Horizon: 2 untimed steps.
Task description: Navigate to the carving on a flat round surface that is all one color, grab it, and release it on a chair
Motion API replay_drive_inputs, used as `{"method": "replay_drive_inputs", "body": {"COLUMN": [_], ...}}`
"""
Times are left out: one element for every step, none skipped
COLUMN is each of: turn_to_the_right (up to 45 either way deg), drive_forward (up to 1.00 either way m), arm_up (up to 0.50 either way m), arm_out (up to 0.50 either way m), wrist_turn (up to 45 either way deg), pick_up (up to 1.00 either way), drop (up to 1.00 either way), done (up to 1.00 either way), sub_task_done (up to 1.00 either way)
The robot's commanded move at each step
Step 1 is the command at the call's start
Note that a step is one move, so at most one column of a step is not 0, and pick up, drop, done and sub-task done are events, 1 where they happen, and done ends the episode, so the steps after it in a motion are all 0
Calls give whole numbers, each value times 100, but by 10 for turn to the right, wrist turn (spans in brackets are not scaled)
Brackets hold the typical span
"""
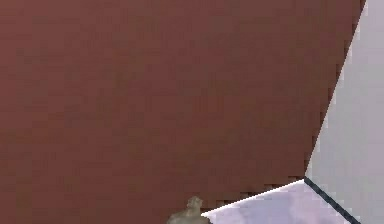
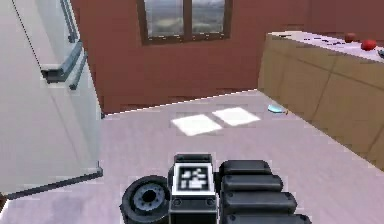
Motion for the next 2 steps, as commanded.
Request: {"method": "replay_drive_inputs", "body": {"turn_to_the_right": [-360, 390], "drive_forward": [0, 0], "arm_up": [0, 0], "arm_out": [0, 0], "wrist_turn": [0, 0], "pick_up": [0, 0], "drop": [0, 0], "done": [0, 0], "sub_task_done": [0, 0]}}
